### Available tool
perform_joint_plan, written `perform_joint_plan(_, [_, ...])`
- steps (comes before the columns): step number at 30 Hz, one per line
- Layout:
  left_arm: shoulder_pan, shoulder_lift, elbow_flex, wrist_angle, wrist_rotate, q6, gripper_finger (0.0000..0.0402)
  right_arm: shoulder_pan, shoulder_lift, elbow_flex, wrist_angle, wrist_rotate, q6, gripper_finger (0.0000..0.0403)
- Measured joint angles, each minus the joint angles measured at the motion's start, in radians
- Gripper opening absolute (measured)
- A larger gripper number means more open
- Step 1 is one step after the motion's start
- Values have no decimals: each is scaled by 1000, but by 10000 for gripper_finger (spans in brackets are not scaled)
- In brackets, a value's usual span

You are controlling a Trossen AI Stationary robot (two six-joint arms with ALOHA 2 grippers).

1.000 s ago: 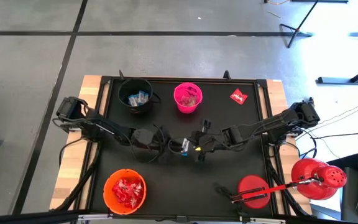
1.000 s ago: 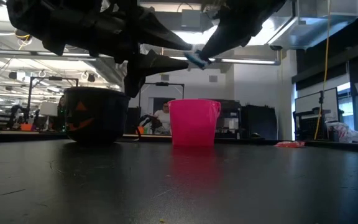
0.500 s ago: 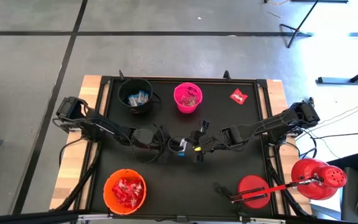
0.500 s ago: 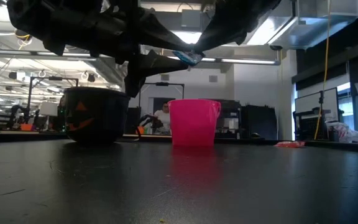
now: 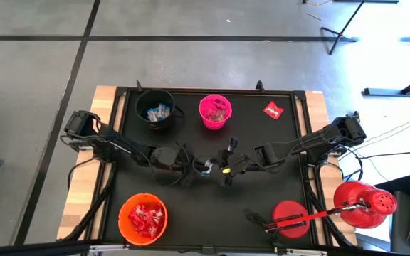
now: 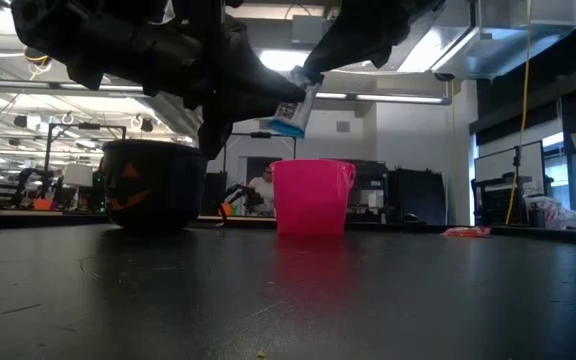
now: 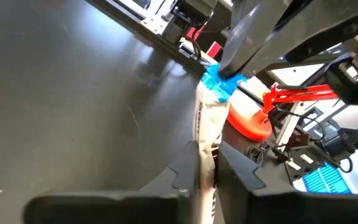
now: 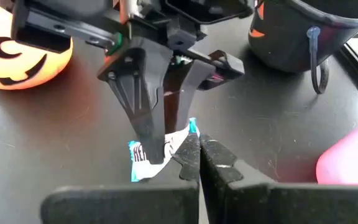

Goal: Organize candy in baskets
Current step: Put the white chocolate bar into the black bucket

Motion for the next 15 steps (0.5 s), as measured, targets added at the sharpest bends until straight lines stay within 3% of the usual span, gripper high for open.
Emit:
perform_joint_plan(3, [0, 0, 0, -9, 0, 1, 10, -1, 0, 0, -1, -2, -1, 1])
perform_joint_plan(8, [0, 0, 0, -11, 0, 12, 11, -2, 0, 0, -1, -9, -2, 22])
perform_joint_plan(15, [30, -31, 0, -25, 44, 30, 7, -1, -6, 0, -4, -50, -6, 111])
